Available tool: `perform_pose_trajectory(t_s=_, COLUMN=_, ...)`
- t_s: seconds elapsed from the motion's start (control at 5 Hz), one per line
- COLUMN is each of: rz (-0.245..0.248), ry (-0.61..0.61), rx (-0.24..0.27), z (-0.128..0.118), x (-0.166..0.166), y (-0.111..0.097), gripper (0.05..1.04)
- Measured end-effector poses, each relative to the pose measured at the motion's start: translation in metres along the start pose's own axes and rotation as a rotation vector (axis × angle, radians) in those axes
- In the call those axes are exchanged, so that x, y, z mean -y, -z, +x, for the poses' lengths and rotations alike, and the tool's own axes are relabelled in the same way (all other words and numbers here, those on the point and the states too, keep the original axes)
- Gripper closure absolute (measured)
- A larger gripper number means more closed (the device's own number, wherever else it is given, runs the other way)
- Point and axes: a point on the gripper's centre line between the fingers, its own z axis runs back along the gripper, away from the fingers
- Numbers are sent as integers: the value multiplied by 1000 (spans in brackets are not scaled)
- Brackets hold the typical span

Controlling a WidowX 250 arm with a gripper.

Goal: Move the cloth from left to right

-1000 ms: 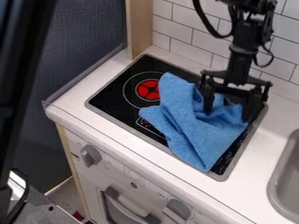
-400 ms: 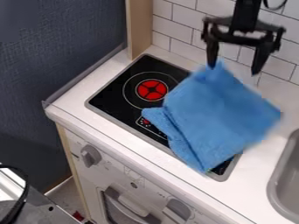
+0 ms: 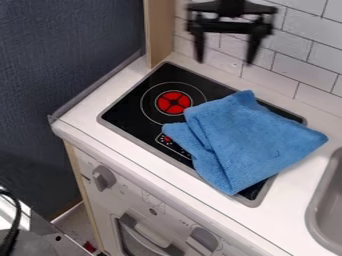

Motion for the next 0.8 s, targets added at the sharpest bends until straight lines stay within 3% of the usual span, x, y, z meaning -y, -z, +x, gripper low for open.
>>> perform_pose_trajectory(t_s=0.4, rz=35, ry=-122, rx=-29, z=11, x=-47, y=5, gripper=83)
perform_pose_trajectory(t_s=0.8, rz=31, ry=-181, rx=-33, z=20, x=-73, y=12, gripper=83)
